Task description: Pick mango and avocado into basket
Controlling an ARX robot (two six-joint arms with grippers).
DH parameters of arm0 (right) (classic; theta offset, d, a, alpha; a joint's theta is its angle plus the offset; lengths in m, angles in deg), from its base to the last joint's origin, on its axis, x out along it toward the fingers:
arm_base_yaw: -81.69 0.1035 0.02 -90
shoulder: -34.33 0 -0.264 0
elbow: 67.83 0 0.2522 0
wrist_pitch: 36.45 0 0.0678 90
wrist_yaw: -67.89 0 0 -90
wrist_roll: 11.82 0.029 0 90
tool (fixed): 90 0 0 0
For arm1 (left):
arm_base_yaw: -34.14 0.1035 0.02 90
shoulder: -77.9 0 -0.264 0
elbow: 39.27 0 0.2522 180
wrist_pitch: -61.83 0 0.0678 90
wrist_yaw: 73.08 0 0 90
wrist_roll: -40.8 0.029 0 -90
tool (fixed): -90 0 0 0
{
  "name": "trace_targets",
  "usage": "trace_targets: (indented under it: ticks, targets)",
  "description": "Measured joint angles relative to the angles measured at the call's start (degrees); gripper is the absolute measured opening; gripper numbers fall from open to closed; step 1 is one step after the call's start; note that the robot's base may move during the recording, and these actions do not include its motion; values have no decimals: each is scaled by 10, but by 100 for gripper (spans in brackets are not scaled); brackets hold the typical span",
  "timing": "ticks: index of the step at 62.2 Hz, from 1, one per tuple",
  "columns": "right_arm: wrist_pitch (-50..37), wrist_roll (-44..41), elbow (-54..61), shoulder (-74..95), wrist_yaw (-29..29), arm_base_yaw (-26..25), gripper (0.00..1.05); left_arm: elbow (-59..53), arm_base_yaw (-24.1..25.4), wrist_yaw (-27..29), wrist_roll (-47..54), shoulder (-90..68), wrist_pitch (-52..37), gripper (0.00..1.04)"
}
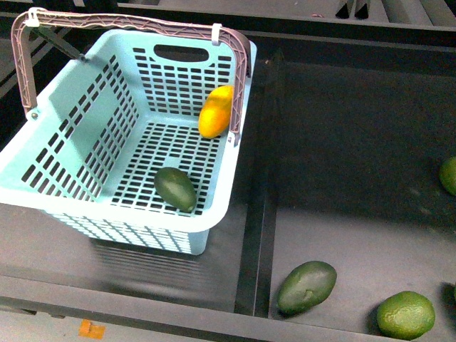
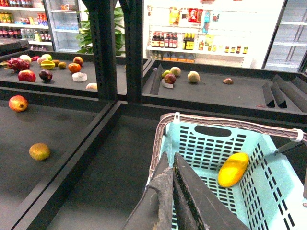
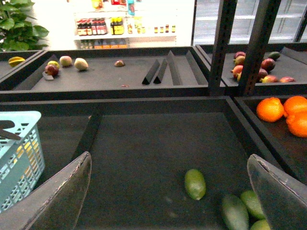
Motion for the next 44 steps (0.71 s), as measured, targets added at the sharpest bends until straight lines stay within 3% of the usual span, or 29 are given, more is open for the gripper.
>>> trace_targets:
  ticks: [23, 29, 44]
  targets:
    - [0, 0, 0, 0, 0, 0, 96, 0, 0, 0, 0, 74, 74, 2]
    - [0, 0, 0, 0, 0, 0, 96, 0, 0, 0, 0, 157, 168, 2]
    - [0, 0, 0, 0, 0, 0, 96, 0, 0, 0, 0, 171, 174, 2]
